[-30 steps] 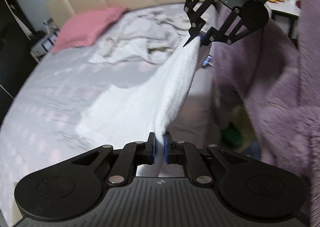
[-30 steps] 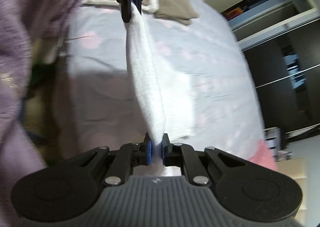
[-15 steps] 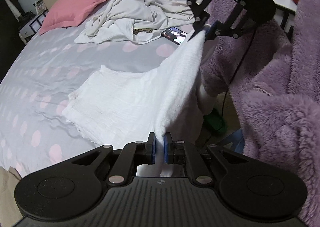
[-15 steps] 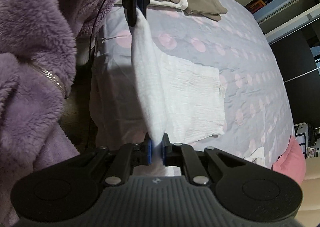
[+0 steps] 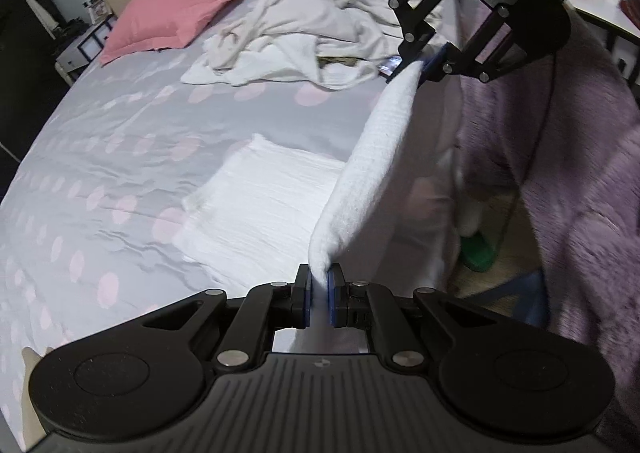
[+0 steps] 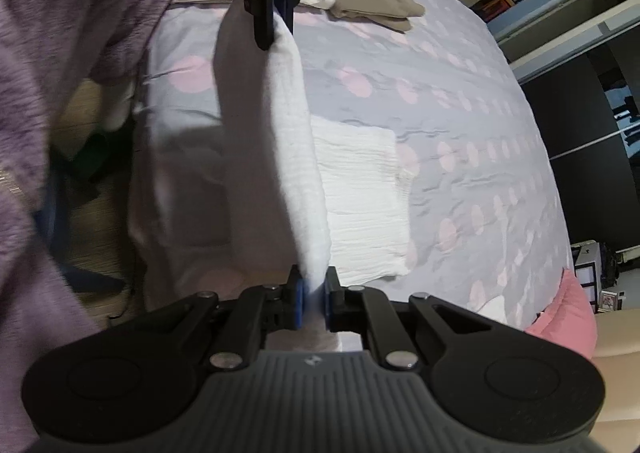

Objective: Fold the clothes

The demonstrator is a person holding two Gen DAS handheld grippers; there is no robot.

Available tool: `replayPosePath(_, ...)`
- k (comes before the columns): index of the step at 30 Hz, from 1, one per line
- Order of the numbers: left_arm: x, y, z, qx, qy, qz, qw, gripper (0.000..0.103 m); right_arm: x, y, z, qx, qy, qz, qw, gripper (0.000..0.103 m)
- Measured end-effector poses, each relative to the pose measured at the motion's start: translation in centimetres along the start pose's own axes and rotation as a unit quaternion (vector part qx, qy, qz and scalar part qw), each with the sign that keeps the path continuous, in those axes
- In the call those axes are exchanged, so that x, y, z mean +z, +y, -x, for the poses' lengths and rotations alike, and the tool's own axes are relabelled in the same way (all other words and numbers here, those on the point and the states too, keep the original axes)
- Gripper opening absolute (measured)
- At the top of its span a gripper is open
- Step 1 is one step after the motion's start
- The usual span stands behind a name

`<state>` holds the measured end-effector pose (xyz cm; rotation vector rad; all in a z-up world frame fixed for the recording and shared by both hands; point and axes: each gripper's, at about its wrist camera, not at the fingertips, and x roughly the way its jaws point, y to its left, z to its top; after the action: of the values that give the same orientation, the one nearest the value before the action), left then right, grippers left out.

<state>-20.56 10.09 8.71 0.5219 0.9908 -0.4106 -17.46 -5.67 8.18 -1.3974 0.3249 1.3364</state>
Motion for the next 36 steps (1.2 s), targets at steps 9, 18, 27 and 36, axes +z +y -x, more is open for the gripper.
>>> replayPosePath(9, 1.2, 6.5, -4.1, 0.028, -0.014, 0.050, 0.9983, 0.006, -0.3, -6.5, -5.2, -0.001, 0.006, -0.091, 0.996, 0.012)
replayPosePath(18, 2.6, 12.1, -10.6, 0.057, -0.001, 0.073, 0.9957, 0.006, -1.3, -11.8, -13.5, 0.012, 0.016, -0.174, 0.985, 0.013)
replayPosePath(27, 2.9, 15.8, -18.6, 0.065, 0.038, 0.096, 0.9925, 0.006, -2.3, -14.2, -22.2, 0.040, 0.055, -0.193, 0.979, 0.017)
replayPosePath(36, 3.0, 17.5, -22.0, 0.101, 0.010, 0.109, 0.9888, 0.006, -3.2, -15.7, -26.8, 0.048, 0.084, -0.236, 0.967, 0.017)
